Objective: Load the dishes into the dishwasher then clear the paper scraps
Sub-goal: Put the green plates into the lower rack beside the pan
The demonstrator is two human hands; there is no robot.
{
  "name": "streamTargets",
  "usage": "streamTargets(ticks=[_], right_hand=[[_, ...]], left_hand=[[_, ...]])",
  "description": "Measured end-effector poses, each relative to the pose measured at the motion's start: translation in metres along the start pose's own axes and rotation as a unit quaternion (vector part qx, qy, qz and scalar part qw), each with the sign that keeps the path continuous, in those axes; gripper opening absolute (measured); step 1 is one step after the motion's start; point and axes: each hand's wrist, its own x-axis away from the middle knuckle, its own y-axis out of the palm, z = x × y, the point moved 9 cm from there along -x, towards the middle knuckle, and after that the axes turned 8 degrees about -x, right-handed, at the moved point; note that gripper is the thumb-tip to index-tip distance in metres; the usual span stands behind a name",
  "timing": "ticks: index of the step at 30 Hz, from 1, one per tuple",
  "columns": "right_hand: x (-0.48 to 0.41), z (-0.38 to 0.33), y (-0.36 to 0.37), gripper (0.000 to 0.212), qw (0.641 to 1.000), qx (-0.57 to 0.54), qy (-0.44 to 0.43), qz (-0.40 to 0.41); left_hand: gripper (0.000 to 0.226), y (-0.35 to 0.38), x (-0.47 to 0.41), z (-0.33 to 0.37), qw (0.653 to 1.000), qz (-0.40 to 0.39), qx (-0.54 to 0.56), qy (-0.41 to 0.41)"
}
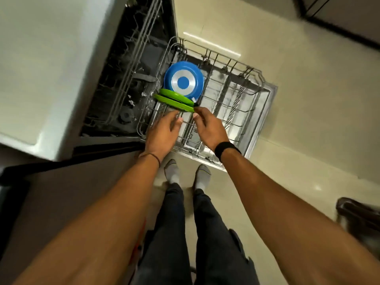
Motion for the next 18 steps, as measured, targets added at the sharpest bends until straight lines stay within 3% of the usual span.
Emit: streamTargets(ticks=[7, 13, 18], right_hand=[[0.12, -0.066, -0.057, 0.038, 0.997, -0.068, -0.012, 0.019], [0.17, -0.083, -0.065, 0.039, 0.993, -0.102, -0.063, 0.021], [0.189, -0.107, -0.054, 0.037, 0.987, -0.124, -0.104, -0.013]], left_hand=[[0.038, -0.07, 0.121, 0.072, 0.996, 0.067, 0.057, 0.022], [0.043, -0.081, 0.173, 0.089, 0.989, 0.109, 0.09, 0.052], [0.042, -0.095, 0.199, 0.064, 0.962, 0.125, 0.241, 0.018]])
